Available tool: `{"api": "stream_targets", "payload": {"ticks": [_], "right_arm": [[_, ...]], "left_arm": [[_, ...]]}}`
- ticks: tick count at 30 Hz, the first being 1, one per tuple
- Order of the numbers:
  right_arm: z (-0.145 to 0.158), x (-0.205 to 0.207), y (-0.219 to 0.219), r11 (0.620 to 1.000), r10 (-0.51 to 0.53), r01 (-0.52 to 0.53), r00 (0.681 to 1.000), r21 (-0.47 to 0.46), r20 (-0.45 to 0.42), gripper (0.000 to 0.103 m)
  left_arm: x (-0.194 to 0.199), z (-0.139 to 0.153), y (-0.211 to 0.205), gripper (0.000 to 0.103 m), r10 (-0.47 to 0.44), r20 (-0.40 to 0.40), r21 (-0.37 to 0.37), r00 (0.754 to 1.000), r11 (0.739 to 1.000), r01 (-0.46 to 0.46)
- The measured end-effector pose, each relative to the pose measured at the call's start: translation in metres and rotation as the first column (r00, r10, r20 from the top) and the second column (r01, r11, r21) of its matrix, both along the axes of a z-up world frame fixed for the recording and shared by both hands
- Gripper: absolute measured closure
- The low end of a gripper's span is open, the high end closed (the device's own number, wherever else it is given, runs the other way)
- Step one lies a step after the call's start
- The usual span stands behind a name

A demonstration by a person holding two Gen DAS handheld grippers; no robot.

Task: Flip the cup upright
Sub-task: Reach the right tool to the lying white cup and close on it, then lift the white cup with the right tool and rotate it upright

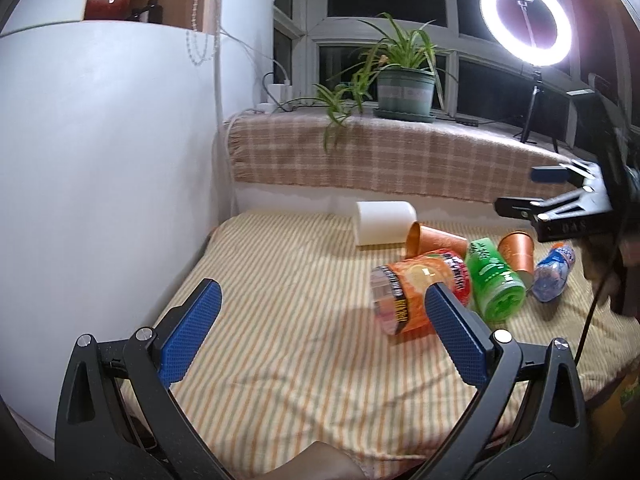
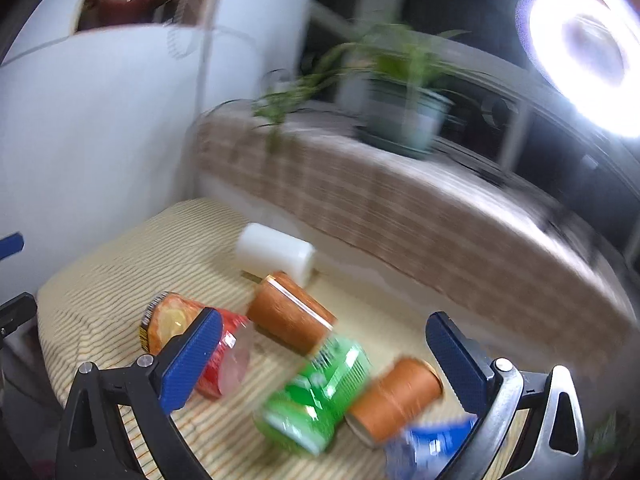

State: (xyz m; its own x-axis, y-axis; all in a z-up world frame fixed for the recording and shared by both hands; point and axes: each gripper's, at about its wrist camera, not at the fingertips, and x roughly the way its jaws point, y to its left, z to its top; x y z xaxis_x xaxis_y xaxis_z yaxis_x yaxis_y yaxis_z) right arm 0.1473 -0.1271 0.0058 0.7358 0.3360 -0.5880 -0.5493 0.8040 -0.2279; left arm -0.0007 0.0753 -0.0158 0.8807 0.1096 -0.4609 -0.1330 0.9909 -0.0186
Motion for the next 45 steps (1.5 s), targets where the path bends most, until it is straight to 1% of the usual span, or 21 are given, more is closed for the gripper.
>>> {"api": "stream_targets", "payload": {"ticks": [2, 4, 7, 11, 14, 18, 21, 25, 28, 32, 34, 36, 37, 43, 45], "right_arm": [[0.000, 0.013, 0.017, 0.996, 0.084, -0.085, 0.996, -0.038, -0.026, 0.000], [-0.003, 0.026, 0.033, 0.987, 0.141, -0.144, 0.989, -0.073, -0.054, 0.000], [-0.013, 0.051, 0.058, 0.968, 0.202, -0.216, 0.973, -0.127, -0.108, 0.002], [-0.027, 0.083, 0.087, 0.940, 0.261, -0.293, 0.947, -0.177, -0.185, 0.002], [-0.044, 0.108, 0.113, 0.894, 0.312, -0.373, 0.916, -0.247, -0.252, 0.002], [-0.067, 0.127, 0.143, 0.831, 0.346, -0.435, 0.893, -0.348, -0.288, 0.002], [-0.084, 0.143, 0.159, 0.794, 0.341, -0.453, 0.884, -0.405, -0.320, 0.003], [-0.107, 0.155, 0.169, 0.726, 0.338, -0.479, 0.873, -0.494, -0.351, 0.004], [-0.122, 0.163, 0.173, 0.699, 0.322, -0.476, 0.876, -0.534, -0.359, 0.004], [-0.137, 0.167, 0.178, 0.683, 0.315, -0.473, 0.878, -0.556, -0.360, 0.006], [-0.146, 0.169, 0.180, 0.672, 0.309, -0.472, 0.879, -0.570, -0.363, 0.009], [-0.152, 0.171, 0.177, 0.664, 0.304, -0.468, 0.881, -0.583, -0.362, 0.015], [-0.155, 0.172, 0.177, 0.662, 0.301, -0.461, 0.886, -0.591, -0.353, 0.017], [-0.158, 0.175, 0.171, 0.680, 0.297, -0.446, 0.893, -0.582, -0.339, 0.019], [-0.154, 0.174, 0.168, 0.692, 0.299, -0.441, 0.895, -0.571, -0.330, 0.020]], "left_arm": [[0.000, 0.000, 0.006, 0.000, 0.011, -0.003, -0.004, 1.000, 1.000, -0.011], [-0.001, -0.002, 0.013, 0.000, 0.024, -0.011, -0.004, 1.000, 1.000, -0.024], [-0.001, -0.004, 0.021, 0.000, 0.043, -0.020, -0.005, 0.999, 0.999, -0.043], [0.000, -0.007, 0.039, 0.000, 0.093, -0.042, -0.016, 0.995, 0.996, -0.093], [0.001, -0.009, 0.050, 0.000, 0.127, -0.056, -0.009, 0.990, 0.992, -0.128], [0.001, -0.010, 0.063, 0.000, 0.172, -0.072, 0.003, 0.983, 0.985, -0.172], [0.002, -0.011, 0.073, 0.000, 0.202, -0.084, 0.004, 0.976, 0.979, -0.202], [0.007, -0.013, 0.082, 0.000, 0.225, -0.095, -0.002, 0.970, 0.974, -0.226], [0.013, -0.015, 0.086, 0.000, 0.224, -0.102, -0.005, 0.969, 0.974, -0.226], [0.019, -0.018, 0.085, 0.000, 0.219, -0.112, -0.009, 0.969, 0.975, -0.222], [0.018, -0.020, 0.086, 0.000, 0.218, -0.116, -0.007, 0.969, 0.975, -0.220], [0.017, -0.020, 0.085, 0.000, 0.219, -0.121, -0.006, 0.968, 0.975, -0.221], [0.017, -0.020, 0.086, 0.000, 0.221, -0.123, -0.006, 0.967, 0.975, -0.223], [0.017, -0.017, 0.086, 0.000, 0.228, -0.118, -0.004, 0.967, 0.973, -0.230], [0.017, -0.017, 0.085, 0.000, 0.224, -0.115, -0.003, 0.968, 0.974, -0.226]]}}
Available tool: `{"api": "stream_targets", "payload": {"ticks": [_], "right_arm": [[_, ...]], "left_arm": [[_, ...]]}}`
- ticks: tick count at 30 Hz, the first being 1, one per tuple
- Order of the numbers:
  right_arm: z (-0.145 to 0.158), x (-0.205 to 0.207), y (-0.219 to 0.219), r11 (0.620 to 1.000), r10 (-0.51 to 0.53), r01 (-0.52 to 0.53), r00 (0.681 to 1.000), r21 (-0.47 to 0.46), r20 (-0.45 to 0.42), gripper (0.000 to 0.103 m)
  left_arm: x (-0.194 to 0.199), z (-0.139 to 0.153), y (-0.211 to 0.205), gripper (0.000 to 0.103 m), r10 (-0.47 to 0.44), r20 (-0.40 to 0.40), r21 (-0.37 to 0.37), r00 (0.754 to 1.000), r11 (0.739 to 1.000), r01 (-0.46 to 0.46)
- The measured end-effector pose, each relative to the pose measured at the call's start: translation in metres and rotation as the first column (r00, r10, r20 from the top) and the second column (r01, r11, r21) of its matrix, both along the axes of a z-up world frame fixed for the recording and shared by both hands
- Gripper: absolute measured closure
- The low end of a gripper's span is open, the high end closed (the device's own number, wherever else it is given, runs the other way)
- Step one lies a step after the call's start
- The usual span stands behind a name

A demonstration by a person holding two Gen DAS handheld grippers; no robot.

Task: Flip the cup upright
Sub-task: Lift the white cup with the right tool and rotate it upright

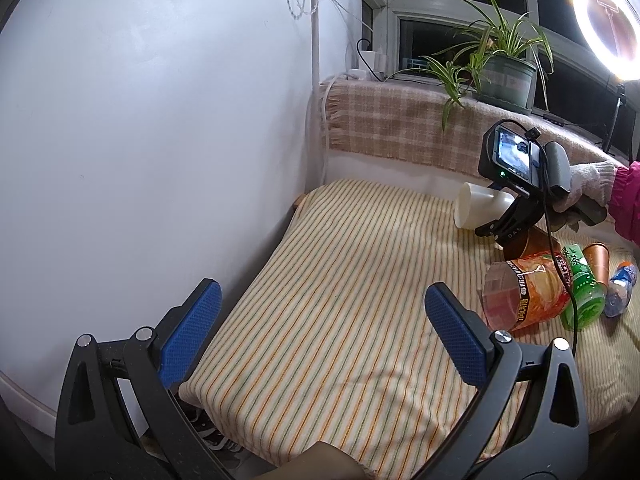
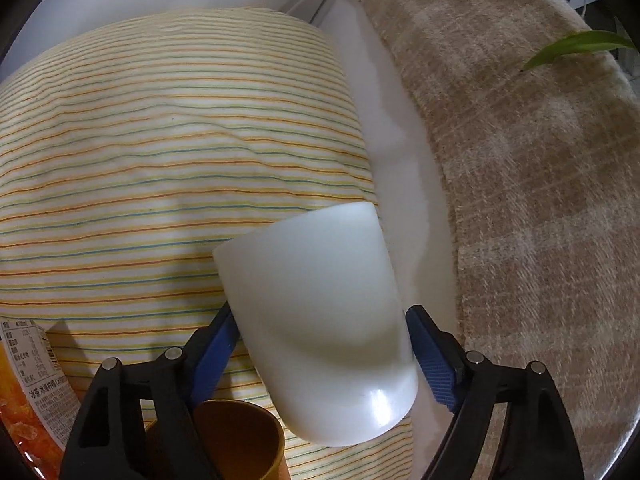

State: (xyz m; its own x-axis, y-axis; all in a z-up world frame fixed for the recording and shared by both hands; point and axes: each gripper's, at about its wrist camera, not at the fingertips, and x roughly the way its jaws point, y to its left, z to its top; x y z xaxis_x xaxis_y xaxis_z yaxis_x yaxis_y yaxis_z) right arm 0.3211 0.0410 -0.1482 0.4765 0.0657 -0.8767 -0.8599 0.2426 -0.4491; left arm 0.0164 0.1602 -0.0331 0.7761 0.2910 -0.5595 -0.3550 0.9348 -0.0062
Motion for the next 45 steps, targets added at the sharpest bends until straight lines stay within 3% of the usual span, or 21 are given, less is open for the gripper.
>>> {"api": "stream_targets", "payload": {"ticks": [12, 20, 22, 29, 35, 41, 45], "right_arm": [[0.059, -0.024, -0.031, 0.982, -0.072, 0.056, 0.994, 0.182, 0.080, 0.023], [0.128, -0.073, -0.053, 0.919, -0.132, 0.090, 0.988, 0.385, 0.084, 0.023], [0.147, -0.093, -0.075, 0.886, -0.173, 0.127, 0.983, 0.446, 0.064, 0.023], [0.168, -0.154, -0.131, 0.758, -0.311, 0.292, 0.948, 0.583, -0.070, 0.023], [0.174, -0.198, -0.190, 0.635, -0.409, 0.434, 0.891, 0.639, -0.198, 0.023], [0.169, -0.228, -0.235, 0.543, -0.474, 0.528, 0.835, 0.653, -0.280, 0.023], [0.158, -0.244, -0.266, 0.444, -0.478, 0.611, 0.780, 0.655, -0.404, 0.023]], "left_arm": [[-0.019, 0.012, -0.011, 0.000, -0.024, 0.045, 0.011, 0.999, 1.000, 0.023], [-0.040, 0.024, -0.026, 0.000, -0.068, 0.103, 0.004, 0.992, 0.998, 0.068], [-0.044, 0.028, -0.033, 0.000, -0.090, 0.115, 0.004, 0.989, 0.996, 0.090], [-0.049, 0.037, -0.057, 0.000, -0.165, 0.142, 0.006, 0.976, 0.986, 0.166], [-0.048, 0.033, -0.089, 0.000, -0.267, 0.125, -0.010, 0.956, 0.963, 0.270], [-0.046, 0.027, -0.118, 0.000, -0.362, 0.097, -0.042, 0.927, 0.929, 0.367], [-0.042, 0.019, -0.130, 0.000, -0.407, 0.071, -0.093, 0.910, 0.906, 0.413]]}}
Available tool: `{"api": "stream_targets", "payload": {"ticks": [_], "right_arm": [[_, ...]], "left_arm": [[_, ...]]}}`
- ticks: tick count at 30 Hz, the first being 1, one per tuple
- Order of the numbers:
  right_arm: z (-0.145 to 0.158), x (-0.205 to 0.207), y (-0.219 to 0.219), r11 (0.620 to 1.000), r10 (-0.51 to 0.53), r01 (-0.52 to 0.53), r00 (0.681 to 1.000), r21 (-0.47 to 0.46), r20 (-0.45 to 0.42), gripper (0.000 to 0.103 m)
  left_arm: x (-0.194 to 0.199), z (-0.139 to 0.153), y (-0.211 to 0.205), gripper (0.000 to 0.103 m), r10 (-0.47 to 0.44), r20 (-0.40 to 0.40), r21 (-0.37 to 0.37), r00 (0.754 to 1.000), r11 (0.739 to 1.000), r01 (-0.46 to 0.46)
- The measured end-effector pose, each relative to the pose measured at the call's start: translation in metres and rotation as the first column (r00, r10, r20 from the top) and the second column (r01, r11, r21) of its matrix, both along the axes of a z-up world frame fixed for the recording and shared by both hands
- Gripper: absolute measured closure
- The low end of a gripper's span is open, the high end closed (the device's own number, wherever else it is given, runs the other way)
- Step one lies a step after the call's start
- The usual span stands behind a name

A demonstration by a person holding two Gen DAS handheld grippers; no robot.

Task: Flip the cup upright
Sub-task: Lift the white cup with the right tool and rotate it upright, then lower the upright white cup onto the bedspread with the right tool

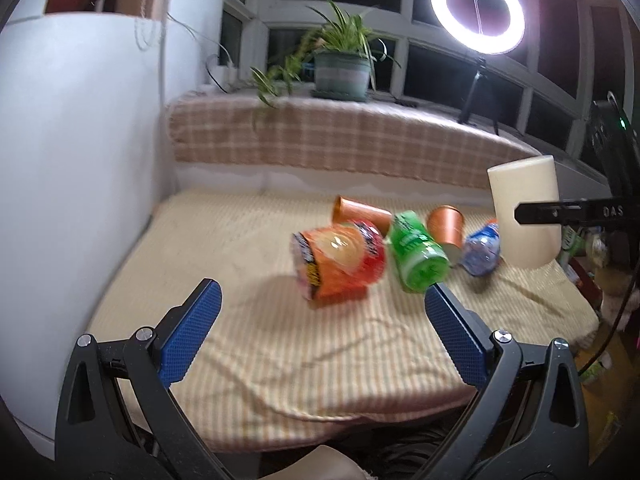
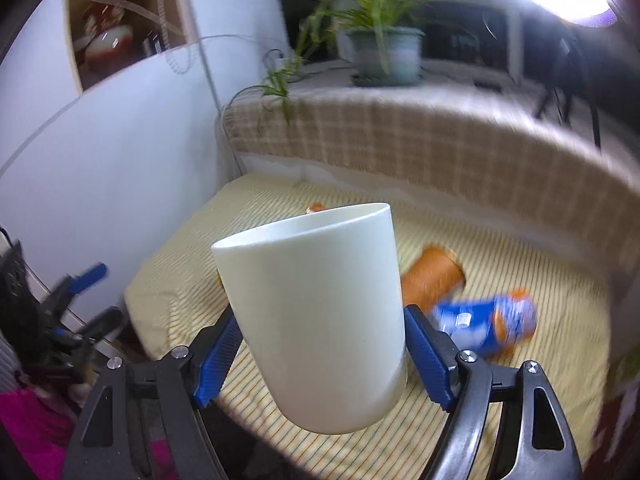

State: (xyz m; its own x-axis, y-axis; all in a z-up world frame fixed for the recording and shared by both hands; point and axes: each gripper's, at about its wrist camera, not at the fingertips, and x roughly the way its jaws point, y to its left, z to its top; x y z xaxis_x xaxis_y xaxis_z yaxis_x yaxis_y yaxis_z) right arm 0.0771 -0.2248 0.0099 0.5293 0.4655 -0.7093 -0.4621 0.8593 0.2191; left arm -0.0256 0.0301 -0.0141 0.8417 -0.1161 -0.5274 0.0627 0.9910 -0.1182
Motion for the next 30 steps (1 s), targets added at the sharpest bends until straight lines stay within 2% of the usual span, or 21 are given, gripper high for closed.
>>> {"api": "stream_targets", "payload": {"ticks": [8, 12, 15, 19, 24, 30], "right_arm": [[-0.057, -0.010, -0.016, 0.982, -0.048, 0.083, 0.978, 0.168, -0.203, 0.023], [-0.093, -0.001, -0.015, 0.951, -0.038, 0.142, 0.936, 0.275, -0.351, 0.023], [-0.114, 0.005, -0.014, 0.938, -0.045, 0.183, 0.906, 0.294, -0.421, 0.023], [-0.135, 0.012, -0.017, 0.915, -0.059, 0.246, 0.865, 0.321, -0.498, 0.023], [-0.142, 0.016, -0.022, 0.901, -0.074, 0.279, 0.853, 0.332, -0.516, 0.023], [-0.144, 0.018, -0.024, 0.903, -0.081, 0.276, 0.861, 0.328, -0.502, 0.021]], "left_arm": [[0.017, -0.014, -0.008, 0.000, -0.052, -0.078, -0.084, 0.996, 0.995, 0.045], [0.023, -0.017, -0.008, 0.000, -0.068, -0.103, -0.111, 0.992, 0.992, 0.056], [0.027, -0.019, -0.008, 0.005, -0.079, -0.118, -0.121, 0.990, 0.991, 0.065], [0.033, -0.022, -0.009, 0.006, -0.092, -0.139, -0.138, 0.986, 0.988, 0.073], [0.040, -0.027, -0.015, 0.007, -0.112, -0.159, -0.148, 0.981, 0.985, 0.089], [0.045, -0.030, -0.022, 0.007, -0.131, -0.172, -0.156, 0.976, 0.982, 0.104]]}}
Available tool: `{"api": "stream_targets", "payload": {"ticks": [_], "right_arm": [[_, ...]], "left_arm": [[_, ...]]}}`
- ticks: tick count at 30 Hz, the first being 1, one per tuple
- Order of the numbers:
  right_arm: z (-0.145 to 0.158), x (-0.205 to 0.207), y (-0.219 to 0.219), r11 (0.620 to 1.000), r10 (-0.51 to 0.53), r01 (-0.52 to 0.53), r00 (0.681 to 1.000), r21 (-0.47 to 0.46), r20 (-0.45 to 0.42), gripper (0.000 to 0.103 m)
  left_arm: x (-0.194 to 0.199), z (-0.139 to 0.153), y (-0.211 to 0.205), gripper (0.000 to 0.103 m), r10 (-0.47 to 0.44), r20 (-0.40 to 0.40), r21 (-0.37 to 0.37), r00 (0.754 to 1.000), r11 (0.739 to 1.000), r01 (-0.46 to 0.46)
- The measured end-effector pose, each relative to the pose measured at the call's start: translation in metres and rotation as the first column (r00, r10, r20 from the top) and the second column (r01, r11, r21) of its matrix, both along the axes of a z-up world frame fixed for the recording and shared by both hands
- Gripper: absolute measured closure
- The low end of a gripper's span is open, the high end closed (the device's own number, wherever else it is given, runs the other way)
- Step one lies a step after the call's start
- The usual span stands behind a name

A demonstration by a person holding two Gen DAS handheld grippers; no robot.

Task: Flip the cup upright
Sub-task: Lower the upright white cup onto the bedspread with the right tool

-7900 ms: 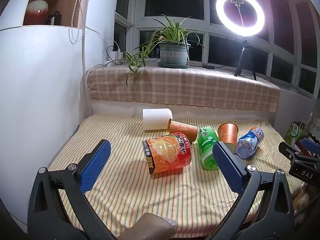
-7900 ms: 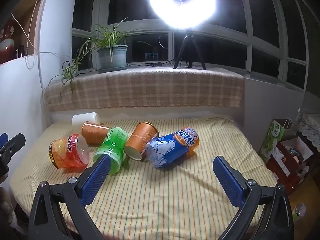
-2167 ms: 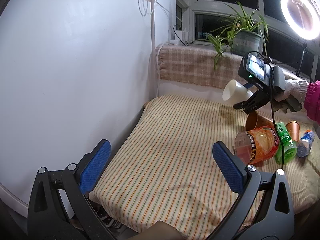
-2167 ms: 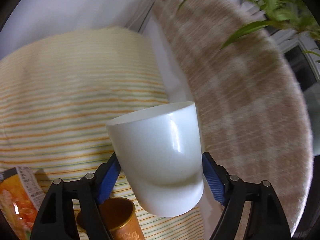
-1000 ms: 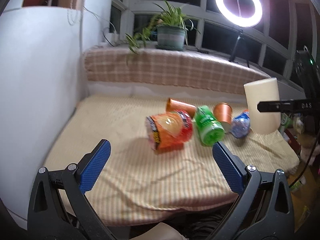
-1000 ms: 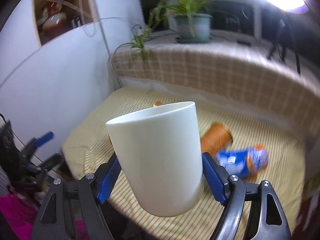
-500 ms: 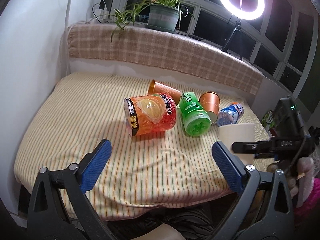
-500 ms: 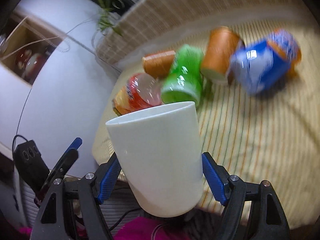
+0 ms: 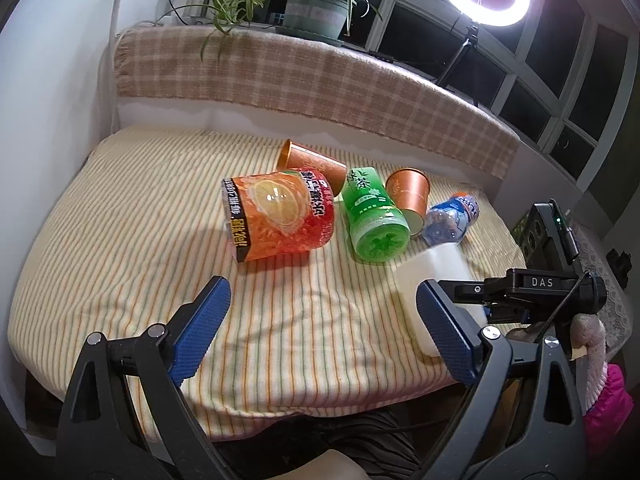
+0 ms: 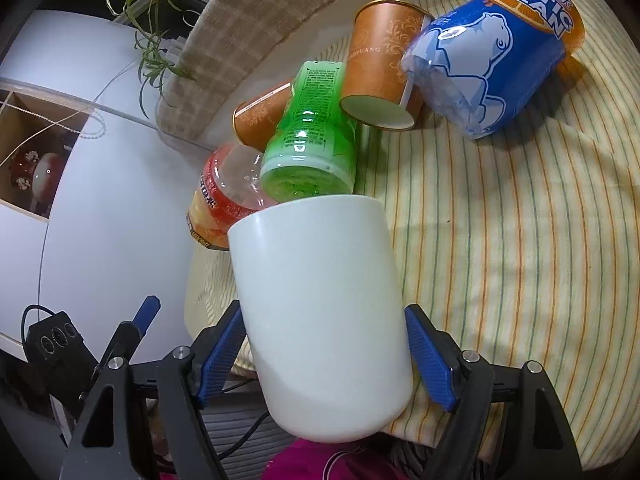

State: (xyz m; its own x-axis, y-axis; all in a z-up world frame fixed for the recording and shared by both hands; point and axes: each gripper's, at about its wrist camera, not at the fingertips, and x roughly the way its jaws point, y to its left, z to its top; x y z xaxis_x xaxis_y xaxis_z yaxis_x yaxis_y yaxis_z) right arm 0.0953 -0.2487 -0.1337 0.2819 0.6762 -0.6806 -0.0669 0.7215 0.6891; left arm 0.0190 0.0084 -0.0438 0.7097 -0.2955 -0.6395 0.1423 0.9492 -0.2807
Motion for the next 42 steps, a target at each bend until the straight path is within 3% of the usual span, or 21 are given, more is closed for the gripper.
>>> {"api": "stream_targets", "payload": {"ticks": [5, 11, 15, 18, 23, 29, 37, 42], "right_arm": [[0.011, -0.007, -0.004, 0.999, -0.002, 0.004, 0.998, -0.037, 0.067, 0.014], [0.038, -0.031, -0.006, 0.979, 0.019, 0.028, 0.975, -0.204, 0.223, 0.014], [0.056, -0.052, -0.009, 0.930, 0.034, 0.093, 0.942, -0.357, 0.334, 0.014], [0.067, -0.065, -0.013, 0.899, 0.042, 0.134, 0.921, -0.417, 0.388, 0.014], [0.077, -0.080, -0.033, 0.887, 0.001, 0.194, 0.907, -0.420, 0.420, 0.014], [0.070, -0.087, -0.051, 0.884, -0.059, 0.235, 0.913, -0.403, 0.403, 0.014], [0.062, -0.095, -0.068, 0.886, -0.108, 0.264, 0.918, -0.382, 0.382, 0.014], [0.058, -0.097, -0.075, 0.882, -0.126, 0.276, 0.919, -0.382, 0.374, 0.014]], "left_arm": [[0.005, -0.002, -0.007, 0.007, -0.023, -0.025, -0.021, 0.999, 1.000, 0.022], [0.013, -0.009, -0.019, 0.007, -0.046, -0.078, -0.090, 0.996, 0.995, 0.038], [0.020, -0.012, -0.029, 0.007, -0.058, -0.108, -0.125, 0.992, 0.991, 0.045], [0.025, -0.014, -0.038, 0.007, -0.072, -0.130, -0.150, 0.989, 0.987, 0.052], [0.037, -0.020, -0.046, 0.007, -0.103, -0.197, -0.245, 0.975, 0.968, 0.053], [0.058, -0.035, -0.055, 0.007, -0.135, -0.290, -0.357, 0.947, 0.934, 0.024], [0.082, -0.066, -0.065, 0.007, -0.134, -0.391, -0.397, 0.910, 0.917, -0.035], [0.089, -0.071, -0.071, 0.007, -0.142, -0.404, -0.409, 0.904, 0.912, -0.040]]}}
